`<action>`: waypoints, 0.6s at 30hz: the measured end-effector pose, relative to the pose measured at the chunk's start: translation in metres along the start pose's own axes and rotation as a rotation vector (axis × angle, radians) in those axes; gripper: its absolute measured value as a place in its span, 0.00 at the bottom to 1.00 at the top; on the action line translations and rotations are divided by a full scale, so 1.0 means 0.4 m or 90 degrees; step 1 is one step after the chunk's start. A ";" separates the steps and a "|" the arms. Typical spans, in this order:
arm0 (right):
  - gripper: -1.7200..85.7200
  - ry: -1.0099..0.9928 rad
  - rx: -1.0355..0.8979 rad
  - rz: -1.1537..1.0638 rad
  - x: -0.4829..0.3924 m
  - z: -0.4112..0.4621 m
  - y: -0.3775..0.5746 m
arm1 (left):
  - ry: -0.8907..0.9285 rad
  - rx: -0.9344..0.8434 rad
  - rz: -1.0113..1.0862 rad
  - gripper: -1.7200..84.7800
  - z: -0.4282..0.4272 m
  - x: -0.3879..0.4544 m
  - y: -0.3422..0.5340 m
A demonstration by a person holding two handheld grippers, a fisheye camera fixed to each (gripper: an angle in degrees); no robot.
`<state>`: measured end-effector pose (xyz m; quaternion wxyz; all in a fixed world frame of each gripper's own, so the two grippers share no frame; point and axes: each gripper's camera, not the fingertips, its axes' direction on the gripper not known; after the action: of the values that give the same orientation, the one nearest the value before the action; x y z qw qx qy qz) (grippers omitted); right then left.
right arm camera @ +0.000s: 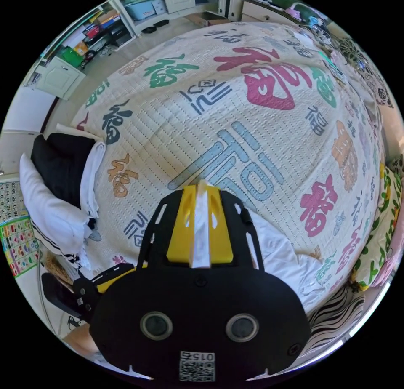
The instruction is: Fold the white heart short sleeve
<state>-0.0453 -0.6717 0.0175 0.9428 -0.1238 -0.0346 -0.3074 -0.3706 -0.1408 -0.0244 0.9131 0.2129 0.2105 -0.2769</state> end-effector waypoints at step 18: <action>0.01 -0.183 0.214 0.264 0.506 -0.103 0.686 | -0.001 -0.077 0.310 0.02 0.067 0.370 0.119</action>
<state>0.2792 -0.5836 -0.0518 0.9782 -0.0127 -0.1920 -0.0778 -0.2229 -0.1802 -0.0638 0.9641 0.2022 0.1685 -0.0357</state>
